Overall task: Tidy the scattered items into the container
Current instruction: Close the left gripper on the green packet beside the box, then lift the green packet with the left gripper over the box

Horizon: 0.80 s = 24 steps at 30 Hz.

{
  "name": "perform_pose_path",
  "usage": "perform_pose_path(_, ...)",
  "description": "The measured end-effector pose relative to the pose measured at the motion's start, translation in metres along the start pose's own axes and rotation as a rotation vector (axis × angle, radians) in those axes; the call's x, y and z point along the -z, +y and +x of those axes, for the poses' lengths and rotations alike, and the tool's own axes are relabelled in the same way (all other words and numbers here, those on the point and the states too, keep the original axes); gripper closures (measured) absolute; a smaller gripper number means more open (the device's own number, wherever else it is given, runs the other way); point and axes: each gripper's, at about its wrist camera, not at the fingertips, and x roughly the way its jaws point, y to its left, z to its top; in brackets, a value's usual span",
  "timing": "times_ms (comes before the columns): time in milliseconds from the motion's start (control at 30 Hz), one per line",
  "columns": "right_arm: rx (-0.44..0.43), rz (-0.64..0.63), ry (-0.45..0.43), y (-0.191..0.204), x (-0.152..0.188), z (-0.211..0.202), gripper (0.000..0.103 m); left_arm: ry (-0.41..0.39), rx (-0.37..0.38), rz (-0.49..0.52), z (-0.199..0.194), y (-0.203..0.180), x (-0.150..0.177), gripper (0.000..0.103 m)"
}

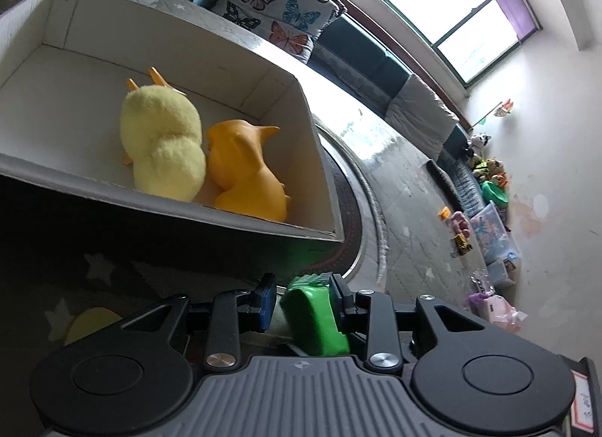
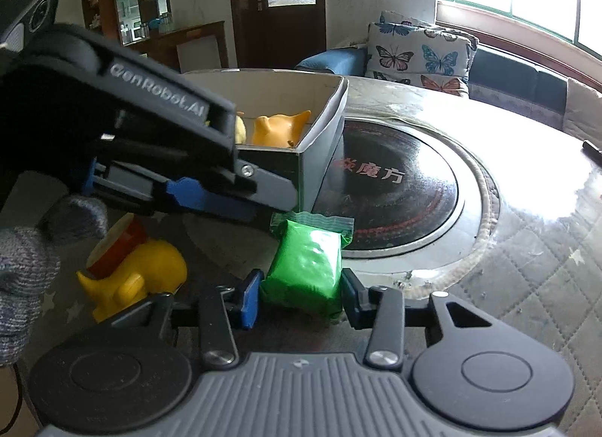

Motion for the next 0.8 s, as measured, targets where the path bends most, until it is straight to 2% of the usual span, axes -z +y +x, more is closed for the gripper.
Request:
perform_pose_path(400,-0.042,0.035,-0.024,0.004,0.014,-0.017,0.06,0.036,-0.015,0.007,0.009,-0.004,0.008,0.069)
perform_pose_path(800,-0.056,0.058,-0.03,0.004,0.019,-0.031,0.058,0.043,-0.047,0.08,0.011,-0.012,0.018,0.075)
